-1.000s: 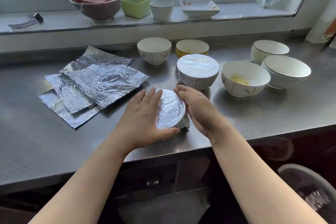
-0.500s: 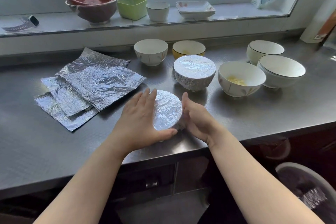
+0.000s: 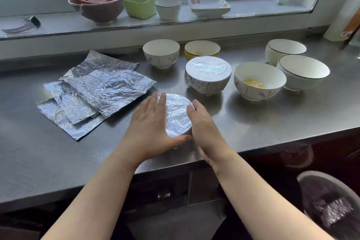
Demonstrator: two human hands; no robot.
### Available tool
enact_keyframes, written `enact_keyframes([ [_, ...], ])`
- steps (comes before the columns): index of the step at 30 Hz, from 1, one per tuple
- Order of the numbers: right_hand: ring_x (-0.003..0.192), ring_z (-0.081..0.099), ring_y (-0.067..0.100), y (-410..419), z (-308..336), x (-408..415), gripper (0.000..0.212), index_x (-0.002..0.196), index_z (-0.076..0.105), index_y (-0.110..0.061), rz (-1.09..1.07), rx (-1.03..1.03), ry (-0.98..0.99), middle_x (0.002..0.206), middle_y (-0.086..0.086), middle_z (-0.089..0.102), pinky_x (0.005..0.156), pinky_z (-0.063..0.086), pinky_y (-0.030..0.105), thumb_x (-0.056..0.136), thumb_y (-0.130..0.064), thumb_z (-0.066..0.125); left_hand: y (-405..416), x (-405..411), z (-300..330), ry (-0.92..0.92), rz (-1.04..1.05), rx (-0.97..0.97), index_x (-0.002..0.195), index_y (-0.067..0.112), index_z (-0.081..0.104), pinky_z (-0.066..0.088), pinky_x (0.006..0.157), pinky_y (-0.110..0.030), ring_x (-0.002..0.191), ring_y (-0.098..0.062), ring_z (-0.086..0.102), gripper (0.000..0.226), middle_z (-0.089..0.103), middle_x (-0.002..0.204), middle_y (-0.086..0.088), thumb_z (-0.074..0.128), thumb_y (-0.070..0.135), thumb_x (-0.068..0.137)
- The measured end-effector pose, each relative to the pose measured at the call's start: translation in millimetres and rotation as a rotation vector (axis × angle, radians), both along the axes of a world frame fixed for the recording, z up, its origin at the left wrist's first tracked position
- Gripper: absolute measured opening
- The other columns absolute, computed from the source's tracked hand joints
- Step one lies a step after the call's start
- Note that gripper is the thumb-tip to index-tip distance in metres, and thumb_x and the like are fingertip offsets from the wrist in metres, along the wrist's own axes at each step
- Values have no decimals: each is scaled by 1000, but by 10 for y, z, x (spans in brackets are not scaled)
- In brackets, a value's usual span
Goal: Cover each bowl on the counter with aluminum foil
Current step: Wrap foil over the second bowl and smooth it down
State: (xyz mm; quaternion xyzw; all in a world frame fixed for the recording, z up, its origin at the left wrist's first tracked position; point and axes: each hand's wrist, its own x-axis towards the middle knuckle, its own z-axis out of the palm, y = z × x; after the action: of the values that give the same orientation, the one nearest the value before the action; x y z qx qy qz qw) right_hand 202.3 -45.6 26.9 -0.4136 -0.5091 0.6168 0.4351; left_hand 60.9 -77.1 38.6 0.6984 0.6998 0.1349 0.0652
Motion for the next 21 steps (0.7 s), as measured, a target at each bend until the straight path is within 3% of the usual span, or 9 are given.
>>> enact_keyframes([
  [4,120,59,12,-40,-197,-63,47,137,48,-25,-39,-76,55,128,-5,64,108,43,42,94,-43,42,-13,24,27,-28,10,13,156,21,-4,1,122,-34,150,-16,-3,134,-2,165,-3,28,93,48],
  [7,125,56,16,-10,-198,-21,58,137,51,-24,-9,-168,98,132,-2,62,111,39,44,91,-58,43,-18,41,43,-26,22,5,156,21,-4,0,120,-33,150,-17,-3,137,-2,165,-4,30,94,46],
  [9,119,61,20,46,-163,30,55,132,57,-14,12,-240,120,126,5,67,109,43,44,100,-53,35,-15,38,49,-23,21,-8,156,21,-6,-1,120,-33,151,-18,-4,140,-4,165,-4,32,96,43],
  [12,105,69,18,132,-69,156,49,124,59,-6,-4,-207,98,109,12,72,96,52,29,107,-38,26,-14,20,93,-39,1,-58,155,24,-9,0,121,-36,150,-18,-8,146,-9,164,-3,34,99,37],
  [14,126,53,33,189,19,252,52,136,42,9,-82,-192,57,131,29,55,109,41,39,107,-33,30,-18,13,154,-72,-14,-108,155,25,-10,-2,121,-36,150,-17,-12,151,-14,164,-1,42,103,36],
  [16,138,41,32,229,100,305,47,141,42,1,-121,-145,31,148,20,43,117,30,42,107,-29,33,-30,19,213,-115,-19,-145,155,26,-9,-4,120,-35,149,-15,-14,145,-16,163,1,47,94,41],
  [17,137,43,24,231,153,295,40,140,44,-8,-119,-123,44,146,9,47,117,31,38,106,-27,33,-35,20,234,-130,-19,-151,155,25,-9,-4,120,-34,149,-14,-14,141,-16,163,1,49,89,44],
  [19,130,51,15,241,209,271,37,136,49,-7,-56,-85,55,133,0,57,112,38,32,106,-23,35,-40,12,244,-139,-21,-151,156,24,-8,-4,120,-34,149,-15,-13,137,-15,163,0,55,85,51],
  [21,118,57,10,240,255,238,30,114,59,-3,-4,-44,2,121,-1,65,104,43,31,105,-21,37,-36,9,229,-139,-17,-142,156,23,-6,-2,121,-35,150,-15,-12,133,-12,164,-1,65,81,59],
])
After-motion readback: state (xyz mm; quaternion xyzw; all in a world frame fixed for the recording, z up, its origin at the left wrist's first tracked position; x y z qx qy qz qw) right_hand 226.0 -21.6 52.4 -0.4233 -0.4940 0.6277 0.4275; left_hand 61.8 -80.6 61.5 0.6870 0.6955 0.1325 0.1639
